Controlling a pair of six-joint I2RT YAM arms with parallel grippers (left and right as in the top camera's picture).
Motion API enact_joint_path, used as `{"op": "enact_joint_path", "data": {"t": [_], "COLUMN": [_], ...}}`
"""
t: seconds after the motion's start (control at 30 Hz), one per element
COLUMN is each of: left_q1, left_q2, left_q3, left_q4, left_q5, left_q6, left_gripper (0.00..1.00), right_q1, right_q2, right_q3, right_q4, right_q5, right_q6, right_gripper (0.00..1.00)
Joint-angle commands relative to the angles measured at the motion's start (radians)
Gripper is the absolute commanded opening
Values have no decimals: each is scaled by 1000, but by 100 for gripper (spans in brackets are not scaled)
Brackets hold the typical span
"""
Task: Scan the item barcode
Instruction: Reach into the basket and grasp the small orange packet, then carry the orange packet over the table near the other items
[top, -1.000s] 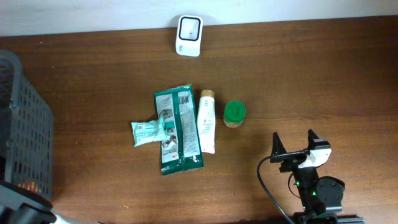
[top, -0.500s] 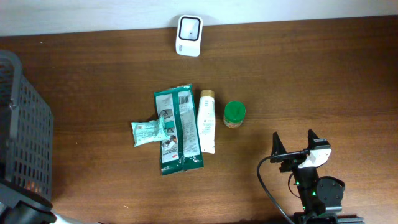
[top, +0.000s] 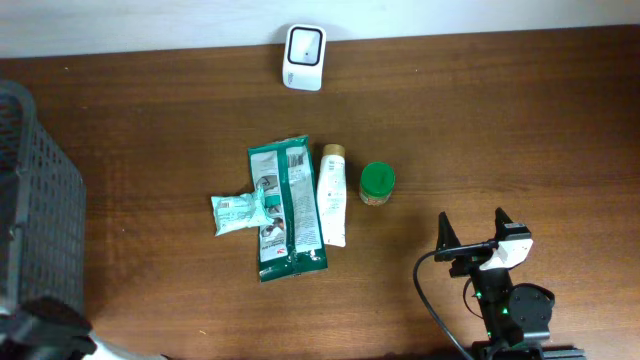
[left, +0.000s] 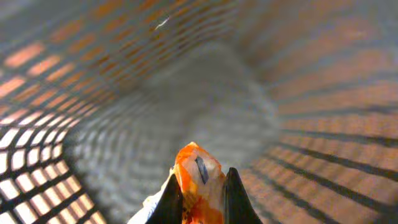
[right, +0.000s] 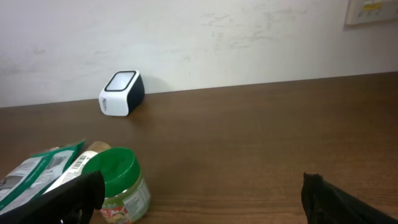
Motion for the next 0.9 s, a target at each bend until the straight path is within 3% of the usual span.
{"op": "enact_joint_path", "data": {"t": [0.0,0.2,0.33,0.43,0.5,0.63,0.73,0.8,0.87], "left_q1": [-196,-658,-853,-925,-961,-983,-984,-984,-984], "left_q2": [-54,-81,-81,-81,-81,-81,-80,-80,-80], "left_q3": [140,33,-298,-530,-689,-912,-1063,-1090,-1099], "left_q4": [-37,-126,2,177,335,673,968,1017,1014], "left_q5": [68,-49,-86,-99,-187,-204,-124,-26,-21], "left_q6": [-2,-2,-3,-2,-1,197,238,238,238], "left_gripper": [0,0,0,0,0,0,0,0,0], "right_q1": [-6,-6,-6,-6,-6,-6,-6,-6,-6], "right_q2": [-7,-7,-7,-7,-7,-7,-7,-7,-7], "right_q3": [-7,-7,-7,-7,-7,-7,-7,-7,-7], "right_q4": [-2,-2,-2,-2,-2,-2,-2,-2,-2], "right_q5": [-13,-13,-13,-13,-13,-13,-13,-13,-13], "right_q6": [7,7,7,7,7,6,7,7,7], "right_gripper": [98,98,98,98,98,98,98,98,98]}}
